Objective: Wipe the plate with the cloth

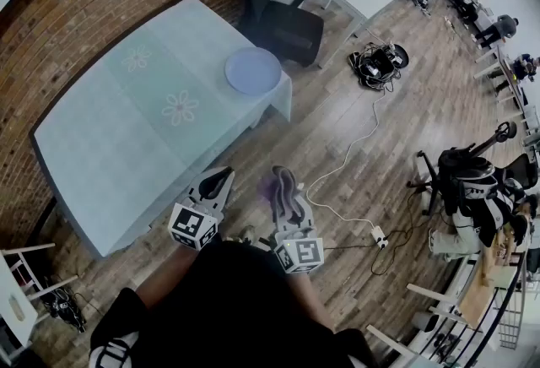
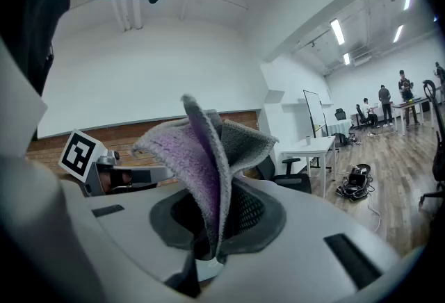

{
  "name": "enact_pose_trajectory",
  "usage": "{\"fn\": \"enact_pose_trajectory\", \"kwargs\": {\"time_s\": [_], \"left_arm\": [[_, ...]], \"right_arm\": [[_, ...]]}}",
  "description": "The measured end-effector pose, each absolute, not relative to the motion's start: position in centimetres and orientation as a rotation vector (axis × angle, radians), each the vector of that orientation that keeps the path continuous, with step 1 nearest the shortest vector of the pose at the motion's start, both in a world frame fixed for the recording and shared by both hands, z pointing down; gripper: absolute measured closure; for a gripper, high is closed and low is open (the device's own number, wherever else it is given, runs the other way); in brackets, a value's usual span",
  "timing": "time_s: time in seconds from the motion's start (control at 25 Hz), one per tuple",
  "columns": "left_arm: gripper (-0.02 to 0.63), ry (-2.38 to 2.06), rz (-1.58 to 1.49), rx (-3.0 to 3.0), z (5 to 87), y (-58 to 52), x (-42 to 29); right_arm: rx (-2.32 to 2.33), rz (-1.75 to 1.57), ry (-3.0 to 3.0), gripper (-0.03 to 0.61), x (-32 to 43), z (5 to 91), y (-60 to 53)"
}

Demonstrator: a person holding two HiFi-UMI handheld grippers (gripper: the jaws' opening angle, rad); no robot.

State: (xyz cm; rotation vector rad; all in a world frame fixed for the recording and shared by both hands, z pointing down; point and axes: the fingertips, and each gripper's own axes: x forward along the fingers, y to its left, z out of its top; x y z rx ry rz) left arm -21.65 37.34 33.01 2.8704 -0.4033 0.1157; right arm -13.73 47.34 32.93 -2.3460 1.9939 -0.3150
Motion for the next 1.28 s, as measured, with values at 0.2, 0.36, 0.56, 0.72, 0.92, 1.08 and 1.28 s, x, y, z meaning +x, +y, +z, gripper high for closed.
{"fn": "enact_pose_trajectory", "kwargs": {"time_s": [0.2, 0.36, 0.56, 0.72, 0.92, 1.08, 1.28], "left_arm": [[0.569, -0.396, 0.11, 2.872, 33.0, 37.4, -22.1], [0.569, -0.381, 0.112, 2.869, 33.0, 37.0, -22.5], [0.569, -0.365, 0.119, 2.858, 33.3, 36.3, -23.6], [0.569, -0.347, 0.124, 2.849, 33.7, 35.6, -24.6], [0.569, -0.316, 0.128, 2.837, 34.5, 33.7, -26.6], [0.569, -0.281, 0.131, 2.836, 35.1, 32.3, -27.7], [0.569, -0.265, 0.148, 2.814, 36.5, 31.0, -28.0]], "right_arm": [[-2.343, -0.306, 1.998, 0.52, -14.3, 32.9, 47.3], [-2.345, -0.31, 1.978, 0.52, -14.6, 32.7, 46.8], [-2.344, -0.321, 1.97, 0.52, -15.8, 32.7, 45.8], [-2.353, -0.322, 1.973, 0.52, -17.1, 32.9, 44.8], [-2.389, -0.325, 1.959, 0.52, -19.1, 33.3, 42.8], [-2.413, -0.32, 1.933, 0.521, -20.5, 33.8, 41.5], [-2.424, -0.363, 1.939, 0.52, -21.3, 35.1, 40.2]]}}
